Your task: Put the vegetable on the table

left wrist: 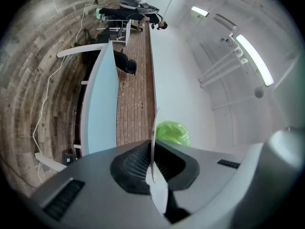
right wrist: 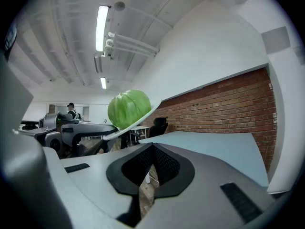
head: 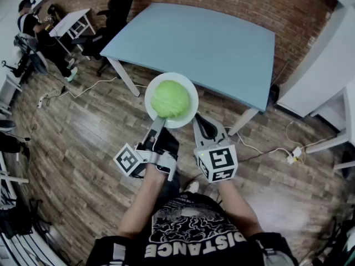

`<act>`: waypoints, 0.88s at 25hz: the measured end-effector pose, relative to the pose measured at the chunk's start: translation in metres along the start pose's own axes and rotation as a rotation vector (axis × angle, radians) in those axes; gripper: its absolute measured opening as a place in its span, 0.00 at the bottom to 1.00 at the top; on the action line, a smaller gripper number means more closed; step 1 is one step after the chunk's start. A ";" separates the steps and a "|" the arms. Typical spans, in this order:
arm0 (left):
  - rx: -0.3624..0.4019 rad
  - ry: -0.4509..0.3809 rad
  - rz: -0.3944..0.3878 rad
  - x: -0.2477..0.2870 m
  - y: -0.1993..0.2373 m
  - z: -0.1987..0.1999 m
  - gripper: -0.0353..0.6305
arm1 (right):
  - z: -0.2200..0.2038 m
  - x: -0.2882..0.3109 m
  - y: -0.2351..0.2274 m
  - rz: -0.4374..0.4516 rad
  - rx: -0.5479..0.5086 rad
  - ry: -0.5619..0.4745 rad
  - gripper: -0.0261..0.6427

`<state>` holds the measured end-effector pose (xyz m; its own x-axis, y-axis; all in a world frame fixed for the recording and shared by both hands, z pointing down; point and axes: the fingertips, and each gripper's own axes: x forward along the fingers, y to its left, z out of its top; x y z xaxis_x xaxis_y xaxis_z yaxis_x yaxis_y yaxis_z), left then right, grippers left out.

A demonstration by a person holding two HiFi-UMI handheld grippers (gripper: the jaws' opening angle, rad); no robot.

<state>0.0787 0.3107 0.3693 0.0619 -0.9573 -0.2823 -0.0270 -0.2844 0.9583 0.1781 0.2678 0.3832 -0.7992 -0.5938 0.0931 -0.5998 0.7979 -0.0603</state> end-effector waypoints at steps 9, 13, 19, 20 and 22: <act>-0.007 0.014 -0.007 0.002 0.002 -0.004 0.07 | -0.003 -0.002 -0.001 -0.023 -0.005 0.000 0.05; -0.016 0.014 -0.004 0.005 0.006 0.002 0.07 | -0.003 0.007 0.001 -0.026 -0.012 0.001 0.05; -0.042 0.005 0.003 0.014 0.018 0.018 0.07 | -0.009 0.025 -0.003 -0.036 -0.022 0.028 0.05; -0.048 0.004 0.004 0.017 0.020 0.022 0.07 | -0.009 0.030 -0.004 -0.037 -0.022 0.030 0.05; -0.051 0.006 0.004 0.025 0.023 0.031 0.07 | -0.010 0.041 -0.006 -0.042 -0.018 0.033 0.05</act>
<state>0.0491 0.2788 0.3833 0.0683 -0.9582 -0.2779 0.0240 -0.2769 0.9606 0.1492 0.2391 0.3971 -0.7714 -0.6233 0.1282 -0.6318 0.7742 -0.0381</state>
